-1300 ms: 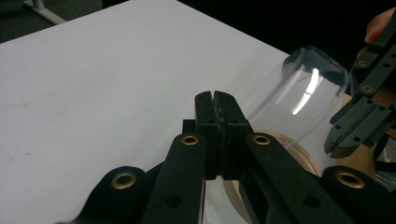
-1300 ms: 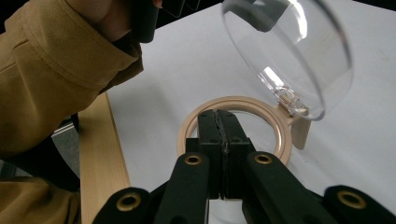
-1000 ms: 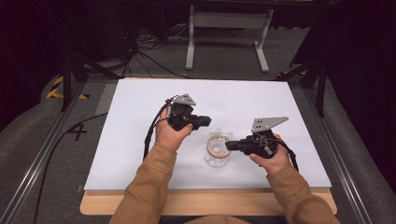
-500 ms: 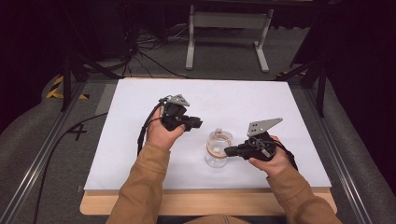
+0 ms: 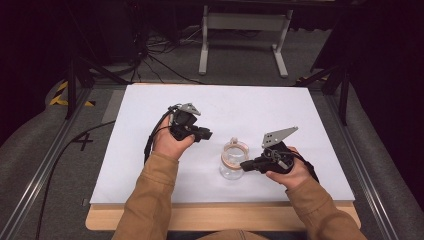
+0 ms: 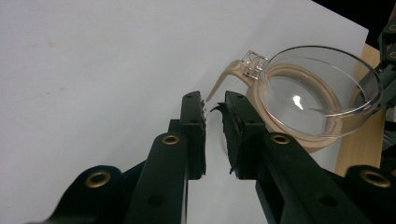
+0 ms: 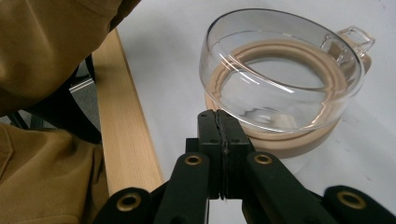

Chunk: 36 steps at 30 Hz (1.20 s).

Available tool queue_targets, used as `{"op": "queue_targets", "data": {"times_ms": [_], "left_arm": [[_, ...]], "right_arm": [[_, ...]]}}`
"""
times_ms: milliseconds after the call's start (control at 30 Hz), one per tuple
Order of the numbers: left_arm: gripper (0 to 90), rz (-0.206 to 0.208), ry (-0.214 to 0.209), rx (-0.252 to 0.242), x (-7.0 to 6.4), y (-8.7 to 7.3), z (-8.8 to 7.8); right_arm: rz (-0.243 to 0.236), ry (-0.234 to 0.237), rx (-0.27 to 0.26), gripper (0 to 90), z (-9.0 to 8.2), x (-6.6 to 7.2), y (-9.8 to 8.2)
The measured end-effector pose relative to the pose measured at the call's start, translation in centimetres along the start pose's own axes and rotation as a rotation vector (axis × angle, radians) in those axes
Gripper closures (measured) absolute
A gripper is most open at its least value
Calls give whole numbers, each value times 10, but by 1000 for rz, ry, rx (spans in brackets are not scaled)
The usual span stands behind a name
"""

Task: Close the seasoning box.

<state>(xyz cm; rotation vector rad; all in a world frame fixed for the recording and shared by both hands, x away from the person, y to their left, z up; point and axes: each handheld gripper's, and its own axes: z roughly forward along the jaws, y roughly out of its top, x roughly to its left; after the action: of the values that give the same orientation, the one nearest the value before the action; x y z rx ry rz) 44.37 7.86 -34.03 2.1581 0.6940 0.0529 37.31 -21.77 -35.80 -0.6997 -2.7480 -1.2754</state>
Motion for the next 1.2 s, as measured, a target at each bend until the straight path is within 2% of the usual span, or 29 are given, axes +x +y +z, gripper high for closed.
{"op": "queue_targets", "data": {"times_ms": [400, 600, 733, 867, 1033, 1133, 1167, 1200], "left_arm": [[767, -15, -3, 3, 2, -3, -1], [742, -16, 6, 4, 3, -3, -3], [718, -13, 22, -6, 3, -3, -5], [708, -25, 36, -21, 3, -8, -11], [697, -46, 56, -30, 4, -17, -20], [691, -65, 71, -36, 5, -24, -26], [690, -56, 80, -35, 6, -25, -27], [690, -72, 79, -37, 6, -28, -30]], "right_arm": [[2, 13, 65, 895, 2, 0, -1], [-3, 1, 54, 895, -3, 0, 0], [-14, -9, 28, 886, -8, -1, 1], [-13, -41, -30, 807, -19, -4, 5], [-22, -76, -101, 761, -37, -10, 11], [-24, -96, -120, 734, -44, -15, 14], [-22, -105, -128, 733, -47, -18, 15], [-21, -107, -132, 729, -48, -19, 16]]}}
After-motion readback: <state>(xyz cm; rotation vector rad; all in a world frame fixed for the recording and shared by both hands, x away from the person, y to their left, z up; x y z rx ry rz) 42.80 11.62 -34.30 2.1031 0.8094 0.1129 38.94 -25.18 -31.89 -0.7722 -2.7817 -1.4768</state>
